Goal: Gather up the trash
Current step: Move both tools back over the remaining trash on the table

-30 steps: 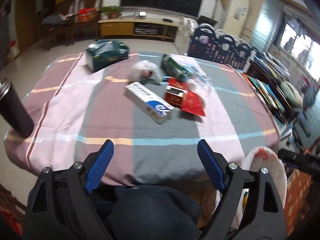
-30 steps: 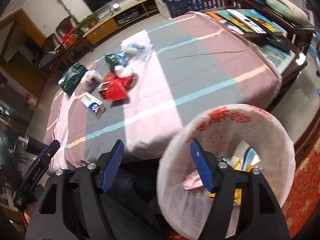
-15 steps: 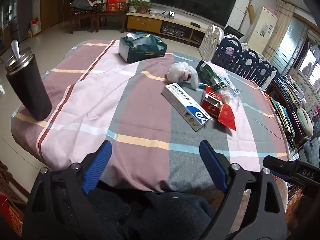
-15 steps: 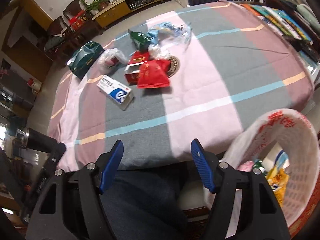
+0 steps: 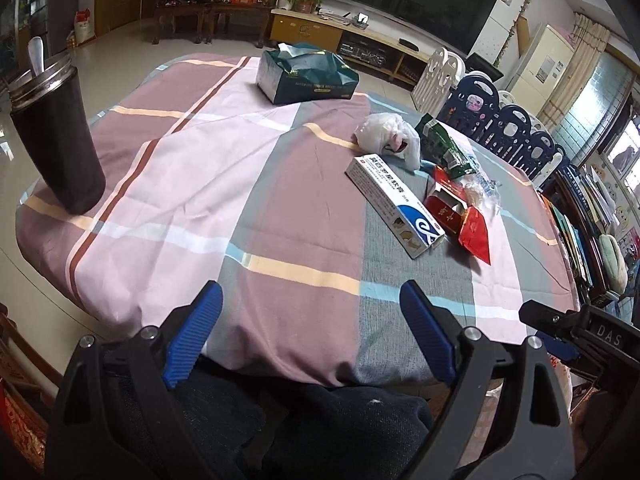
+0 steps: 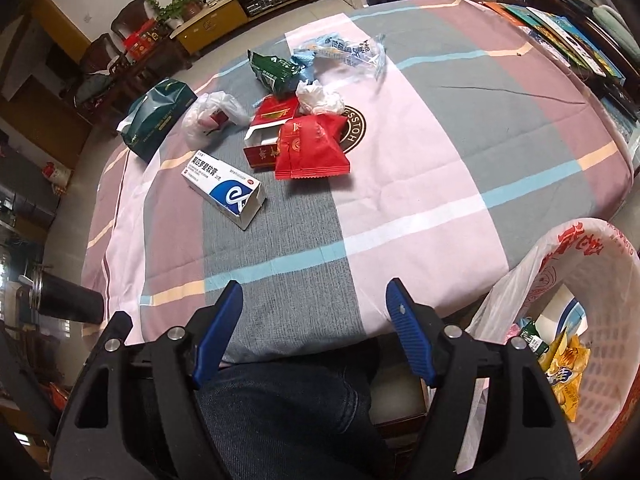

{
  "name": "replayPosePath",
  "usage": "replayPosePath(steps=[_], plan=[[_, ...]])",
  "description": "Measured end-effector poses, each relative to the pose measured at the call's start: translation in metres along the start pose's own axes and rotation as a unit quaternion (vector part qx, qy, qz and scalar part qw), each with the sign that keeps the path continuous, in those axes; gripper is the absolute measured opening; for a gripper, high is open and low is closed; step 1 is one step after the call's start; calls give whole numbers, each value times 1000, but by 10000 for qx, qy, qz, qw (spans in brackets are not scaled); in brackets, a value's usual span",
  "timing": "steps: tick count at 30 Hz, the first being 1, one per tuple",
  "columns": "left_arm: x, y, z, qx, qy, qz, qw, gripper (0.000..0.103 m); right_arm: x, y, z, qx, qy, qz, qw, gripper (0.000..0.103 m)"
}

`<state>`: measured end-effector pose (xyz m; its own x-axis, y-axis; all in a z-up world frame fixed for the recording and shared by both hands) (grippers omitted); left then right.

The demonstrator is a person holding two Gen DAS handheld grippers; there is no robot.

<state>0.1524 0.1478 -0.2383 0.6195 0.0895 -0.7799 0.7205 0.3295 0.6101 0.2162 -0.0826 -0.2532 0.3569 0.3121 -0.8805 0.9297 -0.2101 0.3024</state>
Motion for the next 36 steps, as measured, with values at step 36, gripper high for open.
replayPosePath(steps=[36], plan=[[-3, 3, -19, -152, 407, 169, 9989, 92, 8, 30, -20, -231, -152, 515, 9983, 73]])
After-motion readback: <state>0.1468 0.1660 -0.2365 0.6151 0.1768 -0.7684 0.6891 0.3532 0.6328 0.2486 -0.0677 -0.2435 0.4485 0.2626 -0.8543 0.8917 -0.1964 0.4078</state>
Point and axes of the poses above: each gripper's, at about its wrist camera, not at the fingertips, and x roughly the way its jaws point, z to its right, y to its top, the point moved 10 cm from there along x, roughly the way its jaws point, and after that the axes turned 9 degrees about x, right-handed, at the moved point
